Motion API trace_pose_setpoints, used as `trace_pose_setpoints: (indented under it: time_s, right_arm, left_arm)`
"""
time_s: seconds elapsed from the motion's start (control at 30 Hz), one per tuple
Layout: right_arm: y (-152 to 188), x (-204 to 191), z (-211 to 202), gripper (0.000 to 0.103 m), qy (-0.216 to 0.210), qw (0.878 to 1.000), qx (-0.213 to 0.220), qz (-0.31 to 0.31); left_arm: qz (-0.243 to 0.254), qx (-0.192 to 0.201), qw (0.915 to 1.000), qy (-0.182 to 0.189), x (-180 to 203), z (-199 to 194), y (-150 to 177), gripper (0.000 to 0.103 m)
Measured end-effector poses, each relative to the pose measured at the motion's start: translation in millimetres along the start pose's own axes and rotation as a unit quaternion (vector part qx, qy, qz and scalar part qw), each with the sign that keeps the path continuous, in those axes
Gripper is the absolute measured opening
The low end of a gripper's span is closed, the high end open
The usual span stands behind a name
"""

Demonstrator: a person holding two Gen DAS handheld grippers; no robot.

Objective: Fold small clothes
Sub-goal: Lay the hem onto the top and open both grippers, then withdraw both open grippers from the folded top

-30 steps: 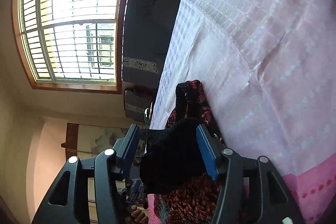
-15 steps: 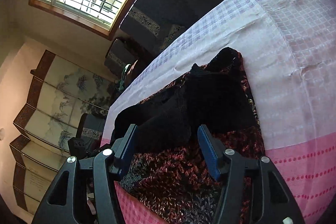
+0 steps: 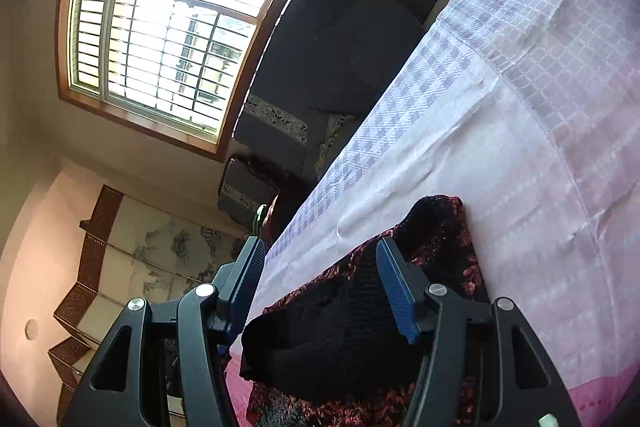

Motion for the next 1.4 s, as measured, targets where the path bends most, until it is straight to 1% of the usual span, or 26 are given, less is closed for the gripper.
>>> trace_pose_setpoints:
  time_s: [0.07, 0.13, 0.2, 0.27, 0.33, 0.37, 0.4, 0.47, 0.5, 0.57, 0.6, 0.7, 0.73, 0.77, 0.87, 0.9, 0.97, 1.07, 1.13, 1.2, 1.27, 1.33, 1.4]
  right_arm:
    - [20, -18, 3, 0.057, 0.011, 0.997, -0.058, -0.049]
    - [43, -31, 4, 0.057, 0.013, 0.99, -0.107, -0.09]
    - [61, -36, 7, 0.057, 0.028, 0.981, -0.145, -0.123]
    - [76, -38, 13, 0.057, 0.041, 0.971, -0.181, -0.152]
    - [86, -35, 24, 0.057, 0.059, 0.963, -0.207, -0.16]
    - [89, -32, 29, 0.057, 0.063, 0.961, -0.219, -0.154]
    - [91, -30, 34, 0.057, 0.066, 0.96, -0.226, -0.15]
    - [90, -28, 40, 0.057, 0.071, 0.961, -0.222, -0.15]
    - [86, -27, 42, 0.058, 0.068, 0.963, -0.216, -0.146]
    - [77, -24, 45, 0.058, 0.063, 0.969, -0.198, -0.133]
    - [72, -22, 46, 0.059, 0.059, 0.973, -0.186, -0.124]
    - [57, -15, 41, 0.06, 0.049, 0.985, -0.139, -0.09]
    - [53, -13, 38, 0.061, 0.044, 0.988, -0.126, -0.08]
    - [50, -10, 35, 0.061, 0.042, 0.99, -0.114, -0.072]
    - [46, -6, 26, 0.061, 0.043, 0.993, -0.097, -0.059]
    - [46, -6, 22, 0.061, 0.045, 0.993, -0.093, -0.06]
    - [45, -9, 16, 0.061, 0.057, 0.992, -0.086, -0.072]
    - [42, -13, 5, 0.061, 0.074, 0.99, -0.083, -0.091]
    - [42, -12, -2, 0.062, 0.079, 0.988, -0.094, -0.096]
    - [43, -11, -6, 0.062, 0.072, 0.987, -0.109, -0.092]
    - [45, -12, -3, 0.062, 0.065, 0.985, -0.13, -0.092]
    - [47, -13, 5, 0.062, 0.064, 0.982, -0.147, -0.098]
    - [49, -15, 22, 0.062, 0.049, 0.979, -0.172, -0.095]
  left_arm:
    - [0.037, -0.025, 0.9989, -0.008, -1, -7, 10, 0.057]
    - [0.071, -0.068, 0.9951, -0.007, 1, -10, 27, 0.057]
    - [0.094, -0.098, 0.9907, 0.01, 7, -10, 44, 0.057]
    - [0.105, -0.128, 0.9857, 0.034, 16, -2, 57, 0.057]
    - [0.109, -0.165, 0.9792, 0.047, 26, 16, 67, 0.057]
    - [0.113, -0.169, 0.9781, 0.043, 31, 23, 69, 0.057]
    - [0.115, -0.163, 0.9791, 0.04, 35, 29, 68, 0.057]
    - [0.099, -0.143, 0.9832, 0.055, 42, 36, 56, 0.057]
    - [0.088, -0.123, 0.9868, 0.057, 44, 37, 46, 0.057]
    - [0.072, -0.068, 0.9944, 0.038, 45, 35, 22, 0.057]
    - [0.065, -0.048, 0.9964, 0.027, 45, 35, 12, 0.057]
    - [0.049, -0.012, 0.9987, 0.008, 38, 28, -12, 0.057]
    - [0.041, 0.001, 0.9991, -0.001, 33, 23, -18, 0.057]
    - [0.03, 0.007, 0.9995, -0.002, 27, 17, -21, 0.057]
    - [0.004, -0.007, 0.9996, 0.026, 9, 7, -21, 0.058]
    - [0.003, -0.004, 0.9998, 0.021, 4, 2, -19, 0.058]
    - [0.002, 0.003, 1.0, -0.005, -6, -4, -12, 0.059]
    - [0.008, -0.005, 0.9998, -0.019, -8, -7, 10, 0.059]
    - [0.033, -0.014, 0.9993, -0.012, -1, -9, 30, 0.059]
    - [0.069, -0.048, 0.9964, -0.011, 12, 0, 48, 0.059]
    - [0.093, -0.085, 0.992, -0.005, 26, 14, 60, 0.059]
    - [0.109, -0.106, 0.9883, 0.012, 42, 25, 64, 0.059]
    - [0.111, -0.109, 0.9872, 0.031, 57, 35, 58, 0.06]
Point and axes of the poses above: each gripper's, at about its wrist camera, not at the fingertips, and z roughly the way its jaws point, x to its right, y to its underside, the point moved 5 cm from there along z, roughly the way its jaws point, and after that the axes turned 10 degrees about -y, right-handed, at the moved point
